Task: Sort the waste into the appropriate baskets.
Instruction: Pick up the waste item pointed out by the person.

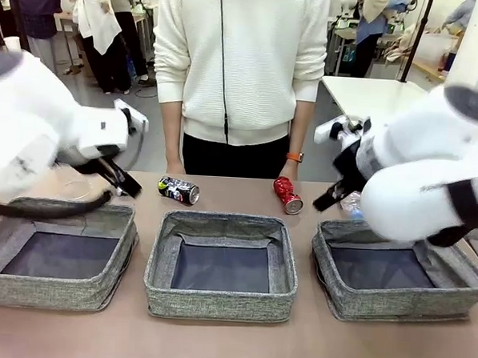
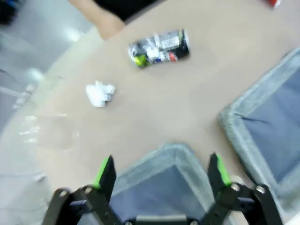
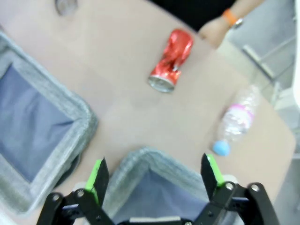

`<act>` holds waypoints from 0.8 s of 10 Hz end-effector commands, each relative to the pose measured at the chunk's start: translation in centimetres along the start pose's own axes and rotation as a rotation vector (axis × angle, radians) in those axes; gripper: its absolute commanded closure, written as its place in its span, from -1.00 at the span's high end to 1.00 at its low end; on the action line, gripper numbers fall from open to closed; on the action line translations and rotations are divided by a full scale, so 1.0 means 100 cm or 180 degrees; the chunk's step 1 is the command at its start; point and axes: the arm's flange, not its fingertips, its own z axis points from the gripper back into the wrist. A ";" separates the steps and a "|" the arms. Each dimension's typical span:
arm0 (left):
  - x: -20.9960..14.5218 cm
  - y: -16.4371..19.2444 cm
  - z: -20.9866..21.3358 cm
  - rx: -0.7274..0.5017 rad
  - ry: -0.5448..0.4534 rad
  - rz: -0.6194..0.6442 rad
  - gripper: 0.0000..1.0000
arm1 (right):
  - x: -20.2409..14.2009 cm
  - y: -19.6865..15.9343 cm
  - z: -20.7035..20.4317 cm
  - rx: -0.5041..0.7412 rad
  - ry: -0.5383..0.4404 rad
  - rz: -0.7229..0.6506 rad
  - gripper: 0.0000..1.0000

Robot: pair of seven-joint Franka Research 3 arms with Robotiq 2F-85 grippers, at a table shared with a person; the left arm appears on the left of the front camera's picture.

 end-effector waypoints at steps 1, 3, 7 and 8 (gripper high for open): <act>-0.042 -0.031 0.125 0.0304 -0.0117 -0.0118 1.00 | -0.025 0.002 0.105 -0.0118 0.0120 0.0022 1.00; -0.070 -0.058 0.157 0.0429 -0.0081 -0.0145 1.00 | -0.065 0.017 0.152 -0.0488 -0.0097 0.0045 1.00; -0.017 -0.020 0.176 0.0028 -0.0232 -0.0067 1.00 | -0.013 -0.014 0.133 0.0383 -0.0195 -0.0153 1.00; -0.036 0.004 0.179 -0.0450 -0.0320 0.0178 1.00 | -0.030 -0.032 0.136 0.0899 -0.0364 -0.0440 1.00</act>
